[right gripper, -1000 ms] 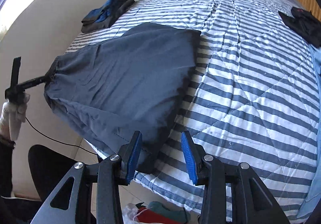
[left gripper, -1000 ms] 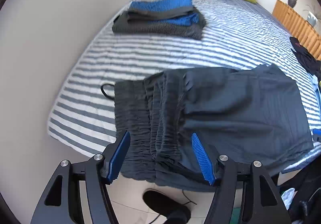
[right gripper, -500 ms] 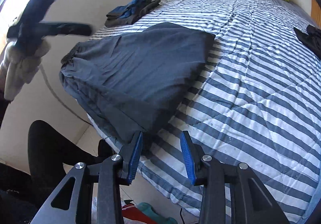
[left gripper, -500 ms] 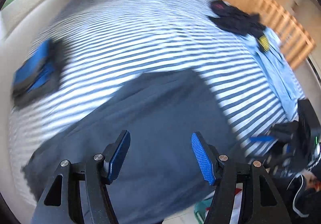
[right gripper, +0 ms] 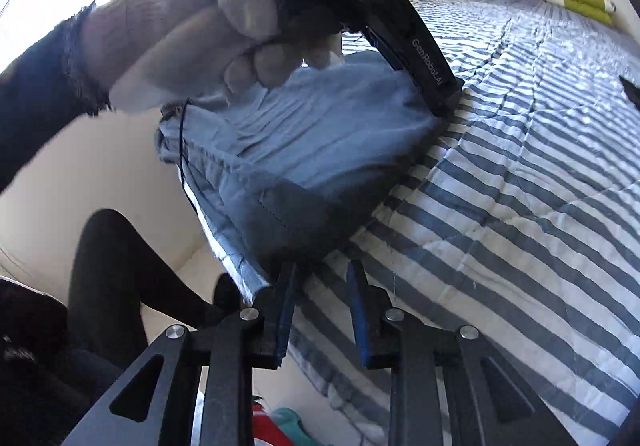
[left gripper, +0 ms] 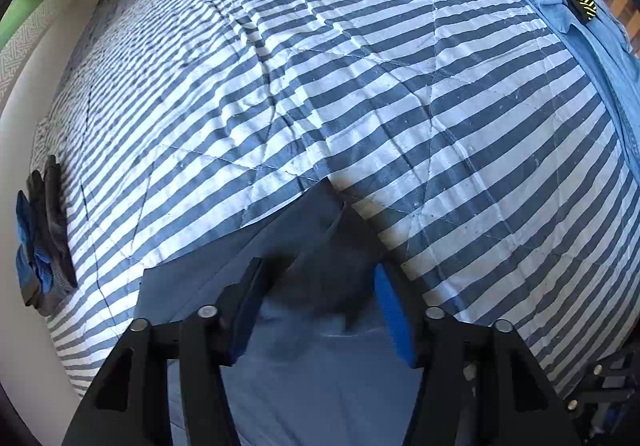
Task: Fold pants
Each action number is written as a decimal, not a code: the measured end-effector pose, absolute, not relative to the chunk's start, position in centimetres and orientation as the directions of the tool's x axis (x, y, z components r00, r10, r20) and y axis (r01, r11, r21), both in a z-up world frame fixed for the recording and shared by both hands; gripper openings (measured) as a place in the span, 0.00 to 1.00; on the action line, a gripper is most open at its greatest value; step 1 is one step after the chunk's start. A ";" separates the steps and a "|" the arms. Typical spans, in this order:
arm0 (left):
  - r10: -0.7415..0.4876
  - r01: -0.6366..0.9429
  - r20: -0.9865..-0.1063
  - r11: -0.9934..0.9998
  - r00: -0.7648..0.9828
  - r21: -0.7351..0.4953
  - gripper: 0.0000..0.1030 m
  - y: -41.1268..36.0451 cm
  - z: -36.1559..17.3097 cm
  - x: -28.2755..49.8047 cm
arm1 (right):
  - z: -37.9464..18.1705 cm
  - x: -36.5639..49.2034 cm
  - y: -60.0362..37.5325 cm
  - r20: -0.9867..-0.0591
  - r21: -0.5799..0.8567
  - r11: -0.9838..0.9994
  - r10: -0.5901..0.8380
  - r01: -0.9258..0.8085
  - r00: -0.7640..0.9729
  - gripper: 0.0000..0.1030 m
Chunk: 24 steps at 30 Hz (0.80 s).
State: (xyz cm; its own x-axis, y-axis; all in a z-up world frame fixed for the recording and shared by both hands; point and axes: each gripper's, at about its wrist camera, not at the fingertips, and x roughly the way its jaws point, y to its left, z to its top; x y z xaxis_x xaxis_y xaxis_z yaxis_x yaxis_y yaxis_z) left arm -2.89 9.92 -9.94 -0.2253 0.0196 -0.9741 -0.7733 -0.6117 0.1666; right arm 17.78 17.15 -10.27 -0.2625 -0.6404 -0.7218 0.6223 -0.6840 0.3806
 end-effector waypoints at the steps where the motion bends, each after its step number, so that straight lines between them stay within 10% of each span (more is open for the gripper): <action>1: 0.019 -0.774 -0.975 -0.611 -0.223 0.165 0.51 10.0 -10.1 -2.9 | -10.4 17.5 17.2 -0.718 0.388 -0.673 -0.649 0.630 -0.251 0.22; 24: 0.029 -0.794 -0.974 -0.585 -0.225 0.167 0.08 10.4 -9.8 -1.2 | -9.3 19.2 16.8 -0.666 0.430 -0.580 -0.721 0.692 -0.191 0.01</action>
State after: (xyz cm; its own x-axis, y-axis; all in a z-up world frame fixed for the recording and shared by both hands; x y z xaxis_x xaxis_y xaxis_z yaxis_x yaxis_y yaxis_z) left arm -1.20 10.44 -9.79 -0.2254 0.0288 -0.9738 -0.7941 -0.5845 0.1665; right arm 19.20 16.77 -9.30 -0.1912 -0.7214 -0.6656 0.6921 -0.5799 0.4298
